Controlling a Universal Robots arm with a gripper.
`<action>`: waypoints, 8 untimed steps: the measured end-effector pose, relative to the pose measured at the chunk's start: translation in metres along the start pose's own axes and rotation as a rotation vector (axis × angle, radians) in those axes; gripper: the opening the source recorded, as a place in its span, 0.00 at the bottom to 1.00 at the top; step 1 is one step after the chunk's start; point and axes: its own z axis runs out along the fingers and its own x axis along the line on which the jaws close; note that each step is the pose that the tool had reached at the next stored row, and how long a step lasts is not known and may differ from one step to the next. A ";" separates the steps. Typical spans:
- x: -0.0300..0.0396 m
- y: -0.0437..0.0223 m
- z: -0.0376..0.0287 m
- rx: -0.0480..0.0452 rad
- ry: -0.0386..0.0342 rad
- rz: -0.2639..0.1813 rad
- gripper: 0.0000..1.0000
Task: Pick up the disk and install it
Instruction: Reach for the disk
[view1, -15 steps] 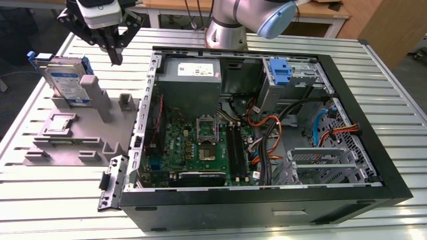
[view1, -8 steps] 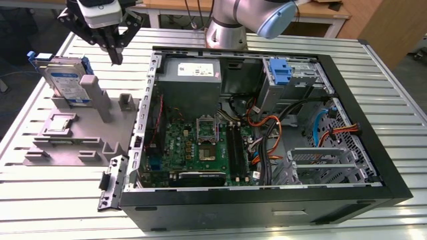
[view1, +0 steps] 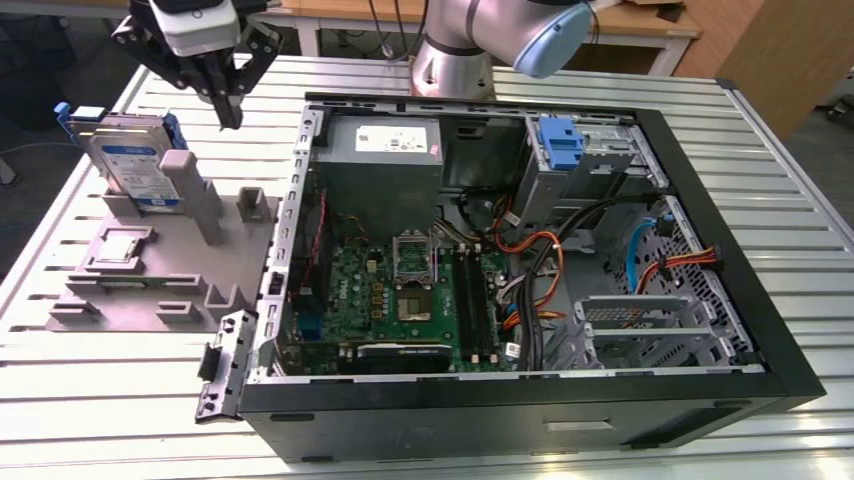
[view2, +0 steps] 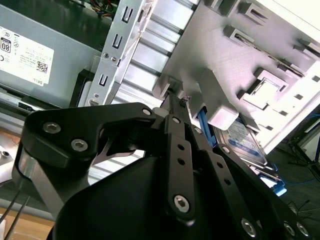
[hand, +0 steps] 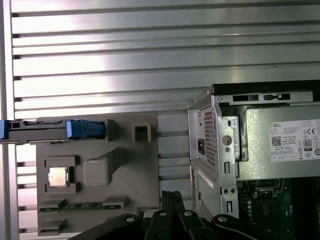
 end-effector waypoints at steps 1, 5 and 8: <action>0.0005 0.0001 0.0000 0.0000 0.0000 0.000 0.10; 0.0023 0.0004 0.0003 0.0000 0.0000 0.000 0.10; 0.0035 0.0007 0.0006 0.0000 0.0000 0.000 0.10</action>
